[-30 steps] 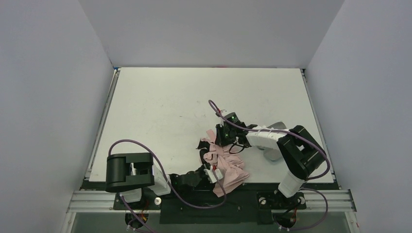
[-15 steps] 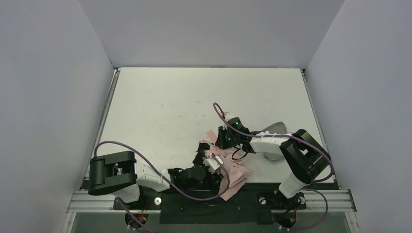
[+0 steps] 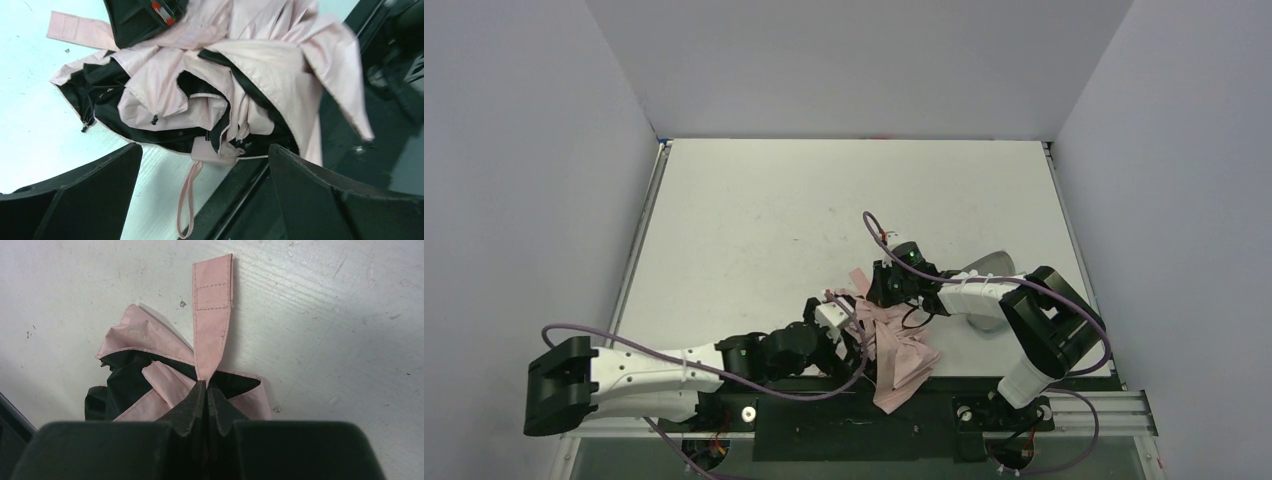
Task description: Put away the umbrella
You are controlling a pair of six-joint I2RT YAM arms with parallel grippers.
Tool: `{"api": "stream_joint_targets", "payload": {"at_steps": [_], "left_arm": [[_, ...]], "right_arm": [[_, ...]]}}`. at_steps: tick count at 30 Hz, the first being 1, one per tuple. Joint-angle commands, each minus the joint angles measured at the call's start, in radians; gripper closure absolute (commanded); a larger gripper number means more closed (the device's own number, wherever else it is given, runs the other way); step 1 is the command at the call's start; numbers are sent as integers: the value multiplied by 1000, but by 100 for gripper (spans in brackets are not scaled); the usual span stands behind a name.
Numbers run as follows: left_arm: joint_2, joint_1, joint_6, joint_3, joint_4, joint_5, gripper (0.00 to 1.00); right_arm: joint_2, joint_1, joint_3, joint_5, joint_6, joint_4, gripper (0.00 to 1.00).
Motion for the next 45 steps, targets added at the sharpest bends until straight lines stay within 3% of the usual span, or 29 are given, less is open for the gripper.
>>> {"api": "stream_joint_targets", "payload": {"at_steps": [1, 6, 10, 16, 24, 30, 36, 40, 45], "left_arm": [[-176, 77, -100, -46, 3, 116, 3], [-234, 284, -119, -82, 55, 329, 3], [-141, 399, -126, -94, 160, 484, 3], [95, 441, -151, -70, 361, 645, 3], [273, 436, -173, -61, 520, 755, 3], [348, 380, -169, -40, 522, 664, 3], [403, 238, -129, 43, 373, 303, 3], [471, 183, -110, 84, 348, 201, 3], [618, 96, -63, 215, 186, 34, 3]], "right_arm": [[0, 9, 4, -14, -1, 40, 100], [2, 9, 4, -22, -2, 46, 100], [6, 9, 1, -26, -2, 50, 100], [9, 8, -4, -26, -5, 51, 100], [16, 7, -10, -27, -6, 54, 100], [22, 8, -7, -34, -5, 56, 100], [41, 11, -19, -32, 36, 66, 100], [41, 24, -52, -20, 83, 84, 100], [34, 38, -90, -6, 109, 93, 100]]}}
